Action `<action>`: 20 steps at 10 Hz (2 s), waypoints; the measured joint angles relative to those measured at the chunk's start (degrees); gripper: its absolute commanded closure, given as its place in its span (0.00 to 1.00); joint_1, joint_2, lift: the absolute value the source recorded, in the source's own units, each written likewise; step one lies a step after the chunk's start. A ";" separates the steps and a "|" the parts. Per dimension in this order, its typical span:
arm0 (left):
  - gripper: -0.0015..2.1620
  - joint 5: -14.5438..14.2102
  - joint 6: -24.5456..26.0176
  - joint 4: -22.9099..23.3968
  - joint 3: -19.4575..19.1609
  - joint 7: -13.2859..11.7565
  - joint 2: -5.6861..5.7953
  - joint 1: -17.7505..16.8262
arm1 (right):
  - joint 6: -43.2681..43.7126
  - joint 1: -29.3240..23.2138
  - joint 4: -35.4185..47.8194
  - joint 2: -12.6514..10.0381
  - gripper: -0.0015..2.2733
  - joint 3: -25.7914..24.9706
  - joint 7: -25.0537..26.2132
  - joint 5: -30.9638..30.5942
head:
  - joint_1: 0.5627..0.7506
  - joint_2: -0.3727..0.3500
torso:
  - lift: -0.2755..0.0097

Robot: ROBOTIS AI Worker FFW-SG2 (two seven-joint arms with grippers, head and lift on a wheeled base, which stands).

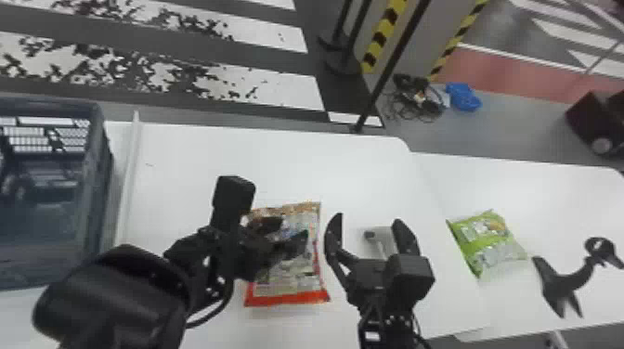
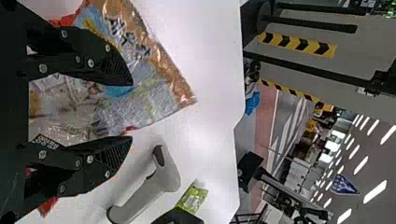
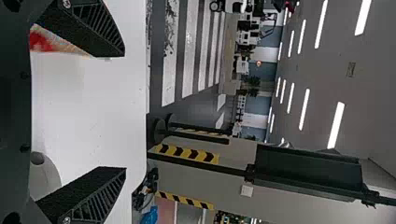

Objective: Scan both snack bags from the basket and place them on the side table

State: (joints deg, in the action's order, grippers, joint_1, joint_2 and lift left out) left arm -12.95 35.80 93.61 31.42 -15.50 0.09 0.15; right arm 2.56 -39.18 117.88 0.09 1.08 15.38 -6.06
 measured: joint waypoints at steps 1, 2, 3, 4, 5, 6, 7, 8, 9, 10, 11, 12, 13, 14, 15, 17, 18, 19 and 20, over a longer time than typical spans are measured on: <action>0.03 0.03 0.00 1.54 -0.90 -0.03 0.00 0.51 | -0.06 0.00 -0.02 0.00 0.02 0.05 0.00 0.00 | 0.70 0.03 | 0.70; 0.03 0.03 0.07 3.09 -2.21 -0.10 0.00 0.93 | -0.06 0.00 -0.02 0.00 0.02 0.13 0.00 0.00 | 0.70 0.03 | 0.70; 0.03 0.03 0.17 5.48 -4.09 -0.19 0.38 1.59 | -0.06 -0.01 0.01 0.00 0.02 0.24 0.00 0.00 | 0.70 0.03 | 0.70; 0.04 0.35 -0.02 7.93 -6.37 -0.48 1.40 2.37 | -0.06 -0.01 0.01 0.00 0.02 0.43 -0.05 0.00 | 0.70 0.03 | 0.70; 0.04 1.64 -1.42 10.40 -9.59 -0.60 3.05 3.32 | -0.05 0.01 -0.09 0.00 0.02 0.93 -0.09 -0.02 | 0.70 0.03 | 0.70; 0.04 2.22 -4.02 12.46 -13.06 -0.71 4.90 4.62 | -0.02 0.18 -0.24 0.00 0.03 1.42 -0.21 -0.10 | 0.70 0.04 | 0.70; 0.04 2.29 -7.85 13.78 -16.48 -0.66 6.46 5.99 | -0.02 0.40 -0.34 0.00 0.05 1.85 -0.48 -0.27 | 0.70 0.13 | 0.70; 0.04 2.00 -12.54 14.62 -19.76 -0.54 7.77 7.40 | -0.05 0.56 -0.37 0.00 0.13 2.27 -1.12 -0.58 | 0.70 0.17 | 0.70; 0.04 1.73 -16.69 15.39 -22.70 -0.27 8.88 8.87 | -0.06 0.70 -0.37 0.00 0.28 2.58 -2.33 -0.88 | 0.70 0.26 | 0.70; 0.04 1.51 -21.05 16.08 -26.28 0.77 10.04 10.96 | -0.19 0.83 -0.38 0.00 0.47 2.91 -3.41 -1.24 | 0.70 0.35 | 0.70; 0.04 0.88 -24.02 16.47 -29.52 1.11 10.84 12.98 | -0.67 0.91 -0.38 0.00 0.80 3.17 -4.43 -1.67 | 0.70 0.43 | 0.70; 0.04 -0.21 -27.16 16.67 -32.36 1.07 11.39 15.01 | -2.51 1.13 -0.28 0.00 0.97 3.40 -4.85 -2.06 | 0.70 0.46 | 0.70; 0.04 -1.24 -30.59 16.71 -34.77 0.86 11.72 17.22 | -6.20 1.44 -0.06 0.00 0.99 3.62 -5.42 -2.58 | 0.70 0.52 | 0.70; 0.04 -2.05 -33.90 16.68 -36.82 0.56 11.84 19.41 | -9.84 1.76 0.00 0.00 0.99 3.71 -7.19 -3.03 | 0.70 0.57 | 0.70; 0.04 -2.48 -36.16 16.57 -38.11 0.29 11.86 21.01 | -12.51 2.15 -0.07 0.00 0.99 3.69 -8.54 -3.28 | 0.70 0.61 | 0.70; 0.04 -3.38 -37.57 16.41 -39.85 -0.24 11.79 23.36 | -16.18 3.06 -0.80 0.00 0.99 3.43 -10.01 -3.58 | 0.70 0.64 | 0.70; 0.04 -3.55 -37.68 16.16 -40.13 -0.29 11.71 24.19 | -17.31 3.77 -1.79 0.00 0.99 3.22 -10.47 -3.61 | 0.70 0.64 | 0.70; 0.04 -3.68 -37.77 15.87 -40.20 -0.39 11.64 24.70 | -18.10 4.89 -3.40 0.00 0.99 3.01 -10.89 -3.75 | 0.70 0.65 | 0.70; 0.04 -3.85 -37.89 15.73 -40.22 -0.58 11.56 25.04 | -18.71 6.26 -5.39 0.00 0.99 2.76 -11.15 -3.92 | 0.70 0.64 | 0.70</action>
State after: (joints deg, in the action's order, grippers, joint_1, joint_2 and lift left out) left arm -16.80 -2.10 109.34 -8.80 -16.08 11.64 25.19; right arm -16.16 -32.93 112.50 0.09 3.84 4.23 -9.98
